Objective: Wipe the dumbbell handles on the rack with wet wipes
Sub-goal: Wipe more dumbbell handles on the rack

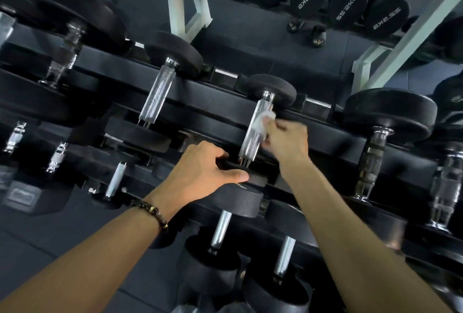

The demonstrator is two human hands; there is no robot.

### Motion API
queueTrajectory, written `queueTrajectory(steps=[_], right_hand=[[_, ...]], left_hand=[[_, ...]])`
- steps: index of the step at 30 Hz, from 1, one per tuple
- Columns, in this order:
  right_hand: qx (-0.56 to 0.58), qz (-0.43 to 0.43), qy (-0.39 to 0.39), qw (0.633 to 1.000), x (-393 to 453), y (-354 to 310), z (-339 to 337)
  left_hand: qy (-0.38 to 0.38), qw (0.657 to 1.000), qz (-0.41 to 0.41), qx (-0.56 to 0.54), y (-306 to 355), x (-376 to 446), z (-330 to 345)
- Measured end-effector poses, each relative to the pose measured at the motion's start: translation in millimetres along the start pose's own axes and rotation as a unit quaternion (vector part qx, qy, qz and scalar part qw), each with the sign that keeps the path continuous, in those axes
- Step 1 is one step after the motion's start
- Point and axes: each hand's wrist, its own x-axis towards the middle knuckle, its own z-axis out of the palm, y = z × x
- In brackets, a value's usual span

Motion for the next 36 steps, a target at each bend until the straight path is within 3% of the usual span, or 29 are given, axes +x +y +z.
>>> queueTrajectory(steps=[3, 9, 11, 15, 17, 19, 21, 26, 28, 30, 33, 36], right_hand=[[-0.121, -0.031, -0.111, 0.986, -31.5, 22.6, -13.4], [-0.025, -0.064, 0.041, 0.997, 20.8, -6.2, 3.4], [-0.042, -0.055, 0.018, 0.997, -1.5, -5.1, -0.1], [-0.226, -0.032, -0.105, 0.968, -48.1, 7.3, -12.9], [-0.212, -0.057, -0.053, 0.974, -34.7, -1.8, -10.0], [-0.124, -0.057, 0.023, 0.99, -16.4, -9.9, -2.0], [-0.07, -0.056, 0.045, 0.995, -14.0, -8.5, 5.8], [-0.217, -0.051, -0.068, 0.973, -55.0, 4.0, -11.3], [-0.239, -0.08, -0.06, 0.966, -60.7, 1.6, -19.3], [-0.162, -0.086, -0.048, 0.982, -65.1, -4.7, -25.5], [0.015, -0.048, -0.134, 0.99, -75.9, -12.1, -31.7], [0.054, -0.055, -0.176, 0.981, -81.3, -16.7, -31.2]], left_hand=[[-0.011, 1.0, 0.001, 0.012, 3.8, -0.1, -2.7], [-0.028, 0.999, 0.023, 0.031, 4.2, 4.2, -9.0], [-0.039, 0.998, 0.026, 0.039, 4.7, 6.2, -10.3], [-0.047, 0.997, 0.045, 0.045, 3.1, 8.0, -11.4], [-0.05, 0.996, 0.056, 0.041, 1.0, 9.8, -11.6], [-0.048, 0.996, 0.067, 0.038, -0.3, 12.1, -10.9], [-0.044, 0.996, 0.075, 0.037, -0.4, 13.1, -10.2], [-0.032, 0.995, 0.083, 0.033, 0.7, 6.5, -12.0], [-0.045, 0.995, 0.081, 0.04, 0.8, 7.1, -12.0], [-0.069, 0.994, 0.076, 0.047, 0.2, 11.5, -15.7], [-0.073, 0.994, 0.055, -0.051, 2.9, 23.1, -32.2], [-0.121, 0.969, 0.129, -0.173, 10.3, 27.3, -49.5]])
